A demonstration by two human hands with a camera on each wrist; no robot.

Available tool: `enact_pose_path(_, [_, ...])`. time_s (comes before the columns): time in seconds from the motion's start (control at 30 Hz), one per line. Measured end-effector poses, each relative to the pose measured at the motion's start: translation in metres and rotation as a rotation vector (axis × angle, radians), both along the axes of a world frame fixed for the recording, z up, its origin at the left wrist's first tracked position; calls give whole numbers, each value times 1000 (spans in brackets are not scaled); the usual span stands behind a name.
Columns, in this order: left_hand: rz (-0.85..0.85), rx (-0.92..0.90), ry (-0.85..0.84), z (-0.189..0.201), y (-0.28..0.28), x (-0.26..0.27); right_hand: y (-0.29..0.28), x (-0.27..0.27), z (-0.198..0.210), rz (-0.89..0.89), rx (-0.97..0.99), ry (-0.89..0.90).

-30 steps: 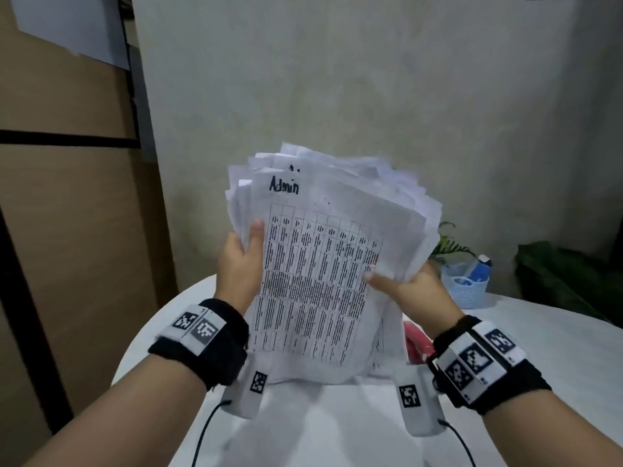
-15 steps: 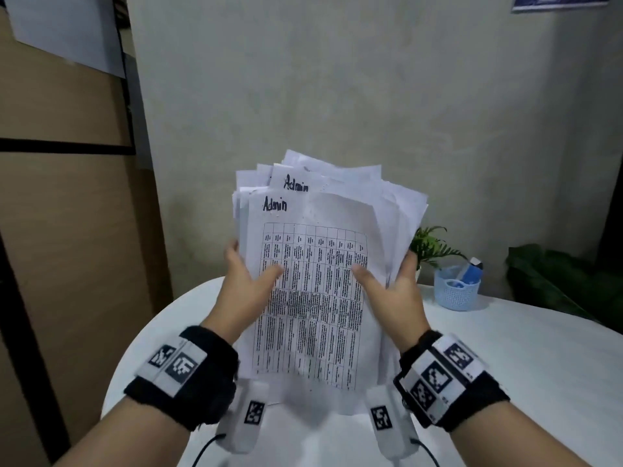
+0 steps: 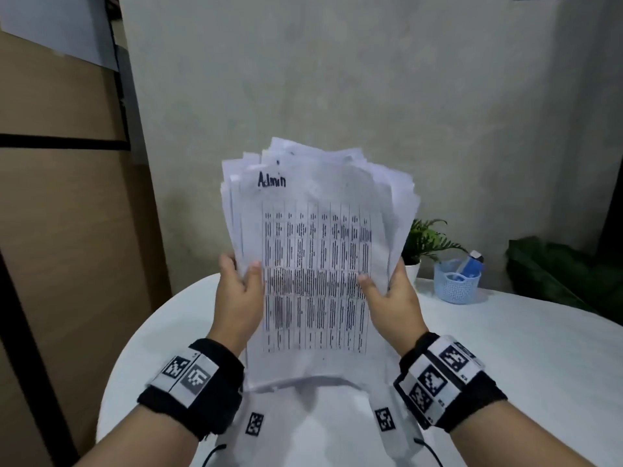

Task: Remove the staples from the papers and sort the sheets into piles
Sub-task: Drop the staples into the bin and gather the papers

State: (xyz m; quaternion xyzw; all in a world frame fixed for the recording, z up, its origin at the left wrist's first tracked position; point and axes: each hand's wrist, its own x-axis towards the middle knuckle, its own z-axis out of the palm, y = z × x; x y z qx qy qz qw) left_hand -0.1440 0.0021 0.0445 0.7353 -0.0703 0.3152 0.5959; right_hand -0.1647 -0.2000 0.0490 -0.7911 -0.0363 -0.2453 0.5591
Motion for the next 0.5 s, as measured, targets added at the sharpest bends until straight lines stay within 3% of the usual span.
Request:
enact_pose_path(0.1, [-73, -19, 52, 12, -1, -6, 1, 1, 2, -40, 80, -27])
enact_pose_path(0.2, [-157, 238, 313, 1, 3, -10, 3, -2, -5, 21, -63, 179])
enact_pose_path(0.27, [-127, 401, 392, -2, 9, -4, -2, 3, -6, 12, -141, 240])
enact_pose_path(0.4, [-159, 507, 551, 7, 36, 22, -19, 18, 18, 47, -264, 313])
enact_pose_path(0.5, [-201, 687, 711, -13, 54, 39, -26, 21, 19, 69, -458, 474])
